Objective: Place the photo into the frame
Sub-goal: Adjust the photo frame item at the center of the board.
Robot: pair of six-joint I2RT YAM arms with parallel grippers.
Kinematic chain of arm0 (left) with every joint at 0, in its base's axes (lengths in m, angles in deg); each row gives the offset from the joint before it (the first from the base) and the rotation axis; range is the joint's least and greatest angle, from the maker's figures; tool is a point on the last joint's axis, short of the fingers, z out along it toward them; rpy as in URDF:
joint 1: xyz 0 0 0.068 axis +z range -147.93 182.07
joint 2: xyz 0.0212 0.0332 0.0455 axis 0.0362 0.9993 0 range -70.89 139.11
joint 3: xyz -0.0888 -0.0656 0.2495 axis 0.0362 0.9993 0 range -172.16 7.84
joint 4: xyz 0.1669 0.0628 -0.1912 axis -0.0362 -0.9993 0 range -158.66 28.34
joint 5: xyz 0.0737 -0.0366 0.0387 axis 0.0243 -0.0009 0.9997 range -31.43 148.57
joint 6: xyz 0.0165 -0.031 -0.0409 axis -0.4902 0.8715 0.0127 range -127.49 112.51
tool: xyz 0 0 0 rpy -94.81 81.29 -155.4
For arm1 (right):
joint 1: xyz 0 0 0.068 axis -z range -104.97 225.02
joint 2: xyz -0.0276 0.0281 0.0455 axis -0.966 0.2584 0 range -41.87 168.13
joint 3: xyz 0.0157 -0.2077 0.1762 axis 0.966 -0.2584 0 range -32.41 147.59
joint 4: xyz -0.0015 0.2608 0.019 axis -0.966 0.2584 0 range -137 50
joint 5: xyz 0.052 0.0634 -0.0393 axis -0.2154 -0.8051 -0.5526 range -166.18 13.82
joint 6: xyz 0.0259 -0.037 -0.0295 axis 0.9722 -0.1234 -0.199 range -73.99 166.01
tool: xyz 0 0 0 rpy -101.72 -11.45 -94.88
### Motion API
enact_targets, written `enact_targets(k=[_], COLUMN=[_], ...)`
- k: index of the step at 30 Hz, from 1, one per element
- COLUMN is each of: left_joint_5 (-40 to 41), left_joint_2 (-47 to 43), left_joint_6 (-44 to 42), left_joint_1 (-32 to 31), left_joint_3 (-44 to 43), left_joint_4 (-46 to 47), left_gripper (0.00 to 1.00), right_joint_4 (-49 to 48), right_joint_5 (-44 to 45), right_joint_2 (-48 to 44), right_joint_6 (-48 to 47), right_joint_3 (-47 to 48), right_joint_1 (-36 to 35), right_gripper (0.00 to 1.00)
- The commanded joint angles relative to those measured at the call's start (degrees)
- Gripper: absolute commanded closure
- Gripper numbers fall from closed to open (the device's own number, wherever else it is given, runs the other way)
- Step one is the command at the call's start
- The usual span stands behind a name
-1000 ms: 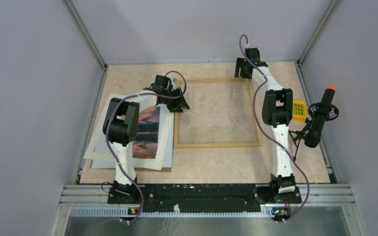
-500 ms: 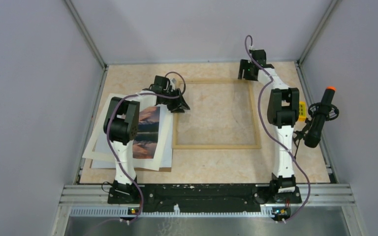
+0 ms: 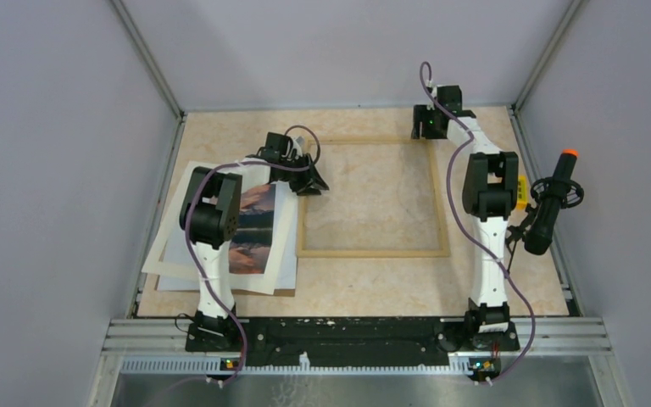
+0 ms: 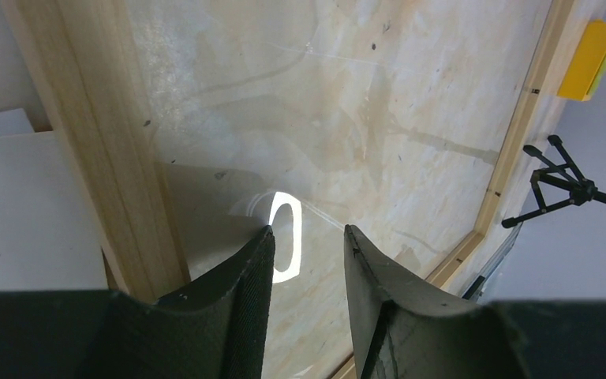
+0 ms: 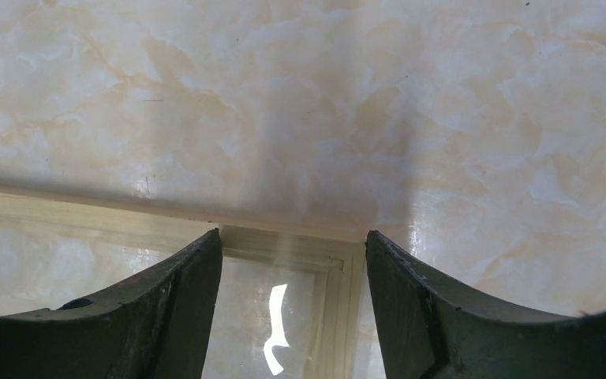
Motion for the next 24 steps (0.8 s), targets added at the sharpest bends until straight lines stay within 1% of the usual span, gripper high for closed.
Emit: enact_targets(k=[1, 5, 15, 24], left_joint_5=[1.4, 1.2, 1.3, -1.9], left_joint_2=[3.1, 3.1, 3.3, 5.2], left_joint_6=[-0.6, -0.4, -0.4, 1.8], left_joint_1=[-0.6, -1.1, -1.3, -1.3], left_joint_3=[2.0, 2.0, 2.0, 3.2], left_joint_4=[-0.7, -0.6, -0.6, 2.2], left_gripper=[0.56, 0.56, 0.57, 0.61], right_joint_4=[10.7, 10.8, 14.8, 16.3], right_joint_5=[-3.0, -4.6, -2.6, -6.3], right_joint_2=[0.3, -0.2, 1.2, 1.5], right_joint_6=[-5.7, -6.5, -11.9, -15.8], right_joint_3=[-0.4, -1.6, -2.4, -3.9], right_joint_1=[-2.7, -2.8, -3.6, -3.4], right_gripper=[0.35, 0.35, 0.34, 0.36])
